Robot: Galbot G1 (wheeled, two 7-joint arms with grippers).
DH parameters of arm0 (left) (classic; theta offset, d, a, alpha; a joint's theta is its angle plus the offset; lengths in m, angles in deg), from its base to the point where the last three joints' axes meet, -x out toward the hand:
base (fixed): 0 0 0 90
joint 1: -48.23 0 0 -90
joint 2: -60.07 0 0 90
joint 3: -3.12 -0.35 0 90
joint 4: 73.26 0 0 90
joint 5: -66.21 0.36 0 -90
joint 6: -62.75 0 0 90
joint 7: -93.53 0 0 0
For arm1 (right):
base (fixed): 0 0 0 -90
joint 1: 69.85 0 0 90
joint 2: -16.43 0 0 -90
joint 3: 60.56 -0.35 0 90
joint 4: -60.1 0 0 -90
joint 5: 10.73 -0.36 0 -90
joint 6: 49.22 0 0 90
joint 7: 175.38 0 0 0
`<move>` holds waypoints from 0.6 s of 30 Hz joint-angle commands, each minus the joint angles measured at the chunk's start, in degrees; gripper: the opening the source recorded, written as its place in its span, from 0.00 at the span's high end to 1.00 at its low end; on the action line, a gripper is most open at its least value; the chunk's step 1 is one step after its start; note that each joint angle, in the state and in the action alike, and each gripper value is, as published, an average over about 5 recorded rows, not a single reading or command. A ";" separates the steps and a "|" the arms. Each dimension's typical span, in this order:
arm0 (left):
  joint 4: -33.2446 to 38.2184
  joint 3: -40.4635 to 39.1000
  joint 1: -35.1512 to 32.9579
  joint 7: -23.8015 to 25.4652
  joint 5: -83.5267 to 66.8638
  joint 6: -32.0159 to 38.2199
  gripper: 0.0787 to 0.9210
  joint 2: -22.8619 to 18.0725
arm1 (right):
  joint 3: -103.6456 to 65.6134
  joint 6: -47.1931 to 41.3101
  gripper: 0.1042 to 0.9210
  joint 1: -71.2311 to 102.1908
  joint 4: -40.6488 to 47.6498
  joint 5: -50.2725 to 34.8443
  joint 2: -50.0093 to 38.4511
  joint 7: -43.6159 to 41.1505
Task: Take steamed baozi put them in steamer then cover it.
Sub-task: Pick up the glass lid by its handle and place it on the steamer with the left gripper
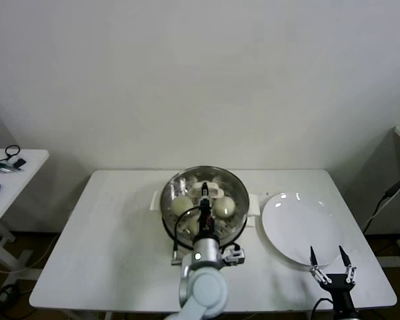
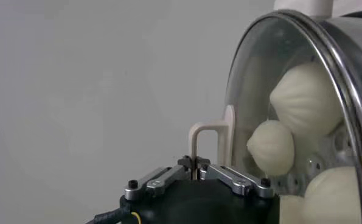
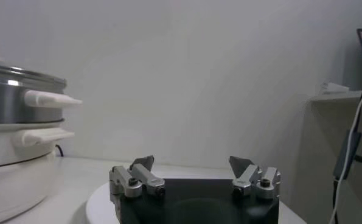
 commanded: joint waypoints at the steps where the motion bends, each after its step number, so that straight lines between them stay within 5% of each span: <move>1: -1.00 0.18 -0.10 0.50 0.44 -0.04 0.94 -0.14 | 0.01 0.15 0.12 -0.09 0.21 0.09 -0.09 -0.08; 10: -0.33 -0.12 -0.31 0.20 -1.12 0.52 0.93 -0.26 | 0.25 0.09 0.12 -0.32 0.00 0.09 0.09 -0.27; 18: 4.12 -0.36 -0.52 0.34 -5.38 0.76 0.68 2.14 | 0.35 -3.30 0.12 -0.24 -1.56 -2.47 -0.58 -0.12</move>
